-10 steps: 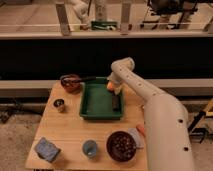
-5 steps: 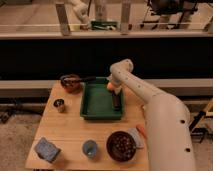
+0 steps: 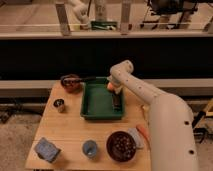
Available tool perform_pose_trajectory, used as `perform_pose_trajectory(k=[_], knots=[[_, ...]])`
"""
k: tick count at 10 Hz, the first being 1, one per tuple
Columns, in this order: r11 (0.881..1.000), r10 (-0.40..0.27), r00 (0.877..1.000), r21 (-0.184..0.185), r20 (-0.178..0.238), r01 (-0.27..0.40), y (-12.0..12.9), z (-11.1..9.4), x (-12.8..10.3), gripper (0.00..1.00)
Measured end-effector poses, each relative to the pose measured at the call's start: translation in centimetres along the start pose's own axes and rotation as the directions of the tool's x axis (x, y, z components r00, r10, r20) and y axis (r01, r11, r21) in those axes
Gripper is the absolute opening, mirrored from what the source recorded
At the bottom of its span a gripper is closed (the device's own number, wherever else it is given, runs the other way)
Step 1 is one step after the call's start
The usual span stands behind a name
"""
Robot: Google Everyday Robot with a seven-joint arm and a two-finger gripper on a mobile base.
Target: Place apple in plastic cup
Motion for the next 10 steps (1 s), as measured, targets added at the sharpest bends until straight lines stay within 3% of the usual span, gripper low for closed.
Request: perform_pose_trajectory(k=[2,3,10], knots=[[1.000,-0.018,1.000,0.003,-0.001,0.018,-0.1,0.0,-0.3,0.80],[1.000,-0.024,1.000,-0.007,-0.001,0.024,-0.1,0.1,-0.4,0.75],[0.997,-0.064,0.998,-0.042,0.003,0.064,-0.2,0.8,-1.3,0.04]])
